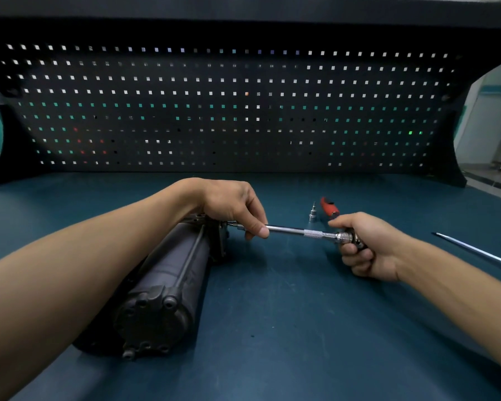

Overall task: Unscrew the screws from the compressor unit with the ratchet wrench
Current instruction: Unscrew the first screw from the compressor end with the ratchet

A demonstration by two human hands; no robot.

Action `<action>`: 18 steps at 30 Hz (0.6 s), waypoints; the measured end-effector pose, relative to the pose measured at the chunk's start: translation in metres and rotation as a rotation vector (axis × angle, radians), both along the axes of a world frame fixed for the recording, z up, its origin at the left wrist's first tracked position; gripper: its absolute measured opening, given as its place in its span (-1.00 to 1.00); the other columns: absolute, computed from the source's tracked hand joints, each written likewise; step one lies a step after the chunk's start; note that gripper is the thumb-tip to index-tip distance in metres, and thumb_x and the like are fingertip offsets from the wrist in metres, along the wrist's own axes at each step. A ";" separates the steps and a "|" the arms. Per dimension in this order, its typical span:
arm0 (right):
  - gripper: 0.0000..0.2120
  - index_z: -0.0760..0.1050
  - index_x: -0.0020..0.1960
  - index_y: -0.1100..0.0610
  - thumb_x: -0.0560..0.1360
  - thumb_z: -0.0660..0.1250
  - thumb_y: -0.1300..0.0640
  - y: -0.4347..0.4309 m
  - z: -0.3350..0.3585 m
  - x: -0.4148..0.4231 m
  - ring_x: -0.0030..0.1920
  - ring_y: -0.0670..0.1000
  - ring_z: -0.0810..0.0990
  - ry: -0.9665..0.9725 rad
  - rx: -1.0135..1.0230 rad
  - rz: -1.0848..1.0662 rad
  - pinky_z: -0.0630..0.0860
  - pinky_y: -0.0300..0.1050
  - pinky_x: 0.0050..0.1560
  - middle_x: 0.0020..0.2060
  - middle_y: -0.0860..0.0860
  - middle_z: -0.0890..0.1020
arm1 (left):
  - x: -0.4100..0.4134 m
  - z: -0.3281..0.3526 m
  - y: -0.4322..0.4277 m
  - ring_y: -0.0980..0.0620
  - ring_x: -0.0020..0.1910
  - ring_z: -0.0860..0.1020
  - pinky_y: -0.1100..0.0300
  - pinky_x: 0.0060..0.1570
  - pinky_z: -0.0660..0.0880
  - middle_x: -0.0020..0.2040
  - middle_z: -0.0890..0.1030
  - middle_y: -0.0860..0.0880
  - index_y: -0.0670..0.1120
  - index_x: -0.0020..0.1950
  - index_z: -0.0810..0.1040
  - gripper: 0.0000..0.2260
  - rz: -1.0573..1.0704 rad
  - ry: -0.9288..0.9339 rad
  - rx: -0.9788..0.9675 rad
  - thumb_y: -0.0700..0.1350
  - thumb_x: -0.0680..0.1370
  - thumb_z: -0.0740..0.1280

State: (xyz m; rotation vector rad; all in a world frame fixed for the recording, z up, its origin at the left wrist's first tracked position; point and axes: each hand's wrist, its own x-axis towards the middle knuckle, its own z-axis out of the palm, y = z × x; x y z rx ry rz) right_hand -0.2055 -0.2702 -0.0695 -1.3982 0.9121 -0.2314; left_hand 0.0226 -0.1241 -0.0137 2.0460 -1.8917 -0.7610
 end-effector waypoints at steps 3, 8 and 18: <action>-0.65 0.34 -0.31 0.05 0.57 0.29 -0.07 0.002 -0.006 0.003 -0.62 -0.04 0.23 -0.067 -0.307 -0.089 0.14 -0.24 -0.56 -0.58 0.00 0.40 | 0.000 0.002 0.001 0.26 -0.26 0.53 0.48 -0.21 0.36 -0.27 0.68 0.11 0.00 -0.05 0.72 -0.85 -0.002 0.002 0.001 0.05 0.49 0.48; -0.62 0.38 -0.35 0.09 0.56 0.38 -0.02 0.004 -0.010 0.001 -0.53 -0.04 0.48 -0.319 -0.769 -0.192 0.43 -0.10 -0.43 -0.58 -0.08 0.47 | -0.001 0.004 0.003 0.21 -0.21 0.53 0.37 -0.08 0.40 -0.24 0.67 0.08 0.05 -0.06 0.72 -0.76 -0.019 0.052 0.007 0.18 0.49 0.39; -0.61 0.34 -0.38 0.01 0.59 0.27 -0.05 0.010 -0.014 -0.005 -0.46 -0.07 0.39 -0.667 -1.225 -0.146 0.35 -0.21 -0.38 -0.46 -0.01 0.45 | -0.003 0.005 0.003 0.10 -0.18 0.56 0.37 -0.05 0.38 -0.19 0.71 0.00 0.04 -0.07 0.73 -0.62 -0.007 0.054 0.118 0.30 0.51 0.31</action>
